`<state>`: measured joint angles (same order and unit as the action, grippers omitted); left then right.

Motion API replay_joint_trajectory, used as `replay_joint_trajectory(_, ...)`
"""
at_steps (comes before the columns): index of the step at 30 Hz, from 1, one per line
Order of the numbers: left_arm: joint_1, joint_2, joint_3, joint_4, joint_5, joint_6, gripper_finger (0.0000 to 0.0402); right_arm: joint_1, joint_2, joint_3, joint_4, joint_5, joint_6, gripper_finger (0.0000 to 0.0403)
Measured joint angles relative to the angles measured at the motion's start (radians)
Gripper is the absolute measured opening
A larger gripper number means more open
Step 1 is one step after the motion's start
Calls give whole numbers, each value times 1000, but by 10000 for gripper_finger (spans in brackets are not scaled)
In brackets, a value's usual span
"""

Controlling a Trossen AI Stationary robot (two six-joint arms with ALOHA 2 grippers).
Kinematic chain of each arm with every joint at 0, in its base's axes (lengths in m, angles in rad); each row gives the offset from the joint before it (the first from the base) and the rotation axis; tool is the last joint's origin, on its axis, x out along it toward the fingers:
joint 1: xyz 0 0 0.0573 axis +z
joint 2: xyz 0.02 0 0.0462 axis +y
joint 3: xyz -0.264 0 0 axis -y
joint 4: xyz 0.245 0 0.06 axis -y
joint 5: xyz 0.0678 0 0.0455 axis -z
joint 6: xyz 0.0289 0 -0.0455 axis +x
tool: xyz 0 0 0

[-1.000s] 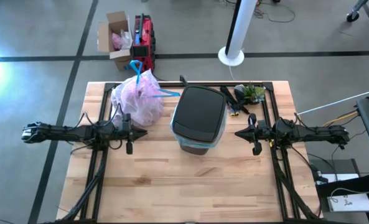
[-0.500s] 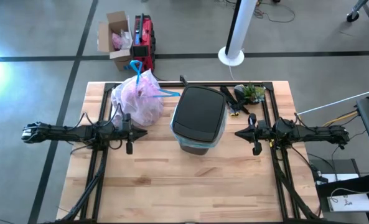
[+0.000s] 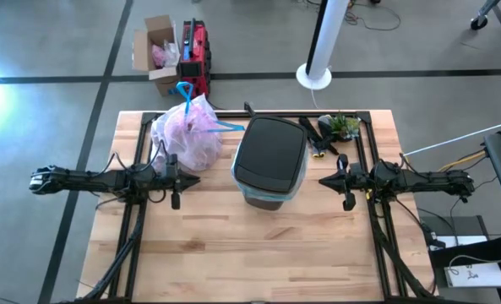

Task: Place trash/remove bag and relplace
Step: Return to Home Position

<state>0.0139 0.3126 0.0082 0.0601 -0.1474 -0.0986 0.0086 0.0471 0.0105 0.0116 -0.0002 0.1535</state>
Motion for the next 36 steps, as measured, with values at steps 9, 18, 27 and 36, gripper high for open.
replay_joint_trajectory(9, 0, 0, 0, 0, 0, 0, 27, 0, -8, 0, 0, 0, 0, 0)
replay_joint_trajectory(18, 0, 2, 0, 3, 0, 0, 27, 0, -48, 0, 36, 3, -8, 0)
replay_joint_trajectory(27, 0, 15, 6, 8, 0, 0, 27, 0, -48, -1, 10, 1, -77, 0)
replay_joint_trajectory(36, 0, 18, 8, 7, 0, 0, 27, 0, -48, -1, 12, 1, -103, 0)
